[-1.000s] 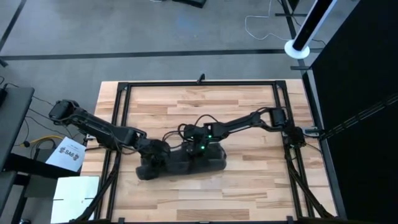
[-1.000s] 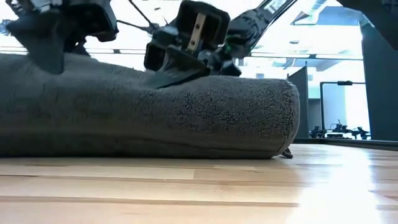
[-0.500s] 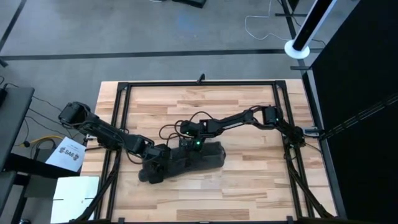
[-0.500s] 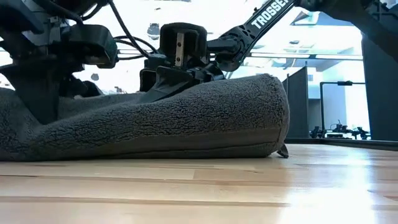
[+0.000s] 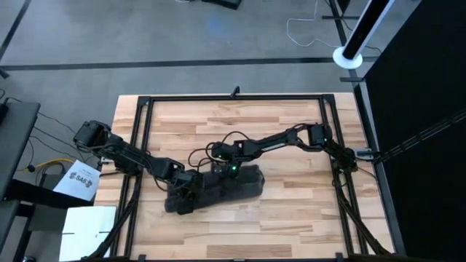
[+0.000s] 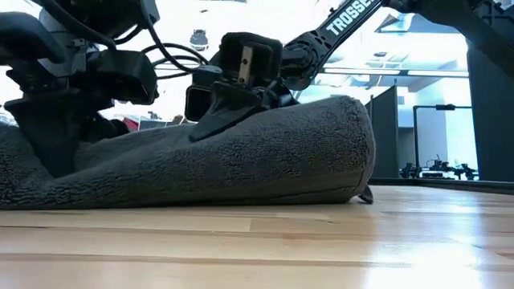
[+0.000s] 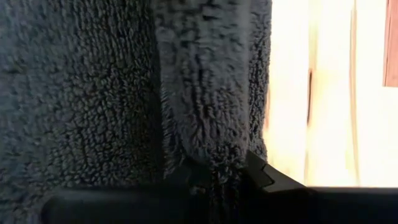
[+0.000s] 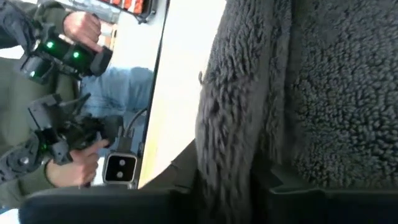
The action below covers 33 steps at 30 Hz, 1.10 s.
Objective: Roll towel
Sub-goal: Roll the black towel
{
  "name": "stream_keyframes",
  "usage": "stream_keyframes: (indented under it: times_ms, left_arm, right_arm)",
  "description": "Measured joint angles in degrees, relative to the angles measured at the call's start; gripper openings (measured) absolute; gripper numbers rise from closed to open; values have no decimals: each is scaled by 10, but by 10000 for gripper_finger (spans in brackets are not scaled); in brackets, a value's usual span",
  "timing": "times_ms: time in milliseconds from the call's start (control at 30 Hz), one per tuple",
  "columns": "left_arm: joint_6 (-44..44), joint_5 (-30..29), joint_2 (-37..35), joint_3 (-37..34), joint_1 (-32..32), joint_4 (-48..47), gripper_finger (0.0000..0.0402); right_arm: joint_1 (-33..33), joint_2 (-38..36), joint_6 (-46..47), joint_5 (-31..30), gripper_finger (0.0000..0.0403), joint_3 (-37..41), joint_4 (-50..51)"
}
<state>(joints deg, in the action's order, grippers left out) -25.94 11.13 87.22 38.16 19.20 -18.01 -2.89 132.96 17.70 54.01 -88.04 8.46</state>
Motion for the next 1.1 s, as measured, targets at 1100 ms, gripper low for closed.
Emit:
stream_keyframes:
  times_ms: [1100]
  left_arm:
    - [-48, 199, 2, -2, -99, 158, 18]
  right_arm:
    - [187, -251, -349, -449, 86, 1, 287]
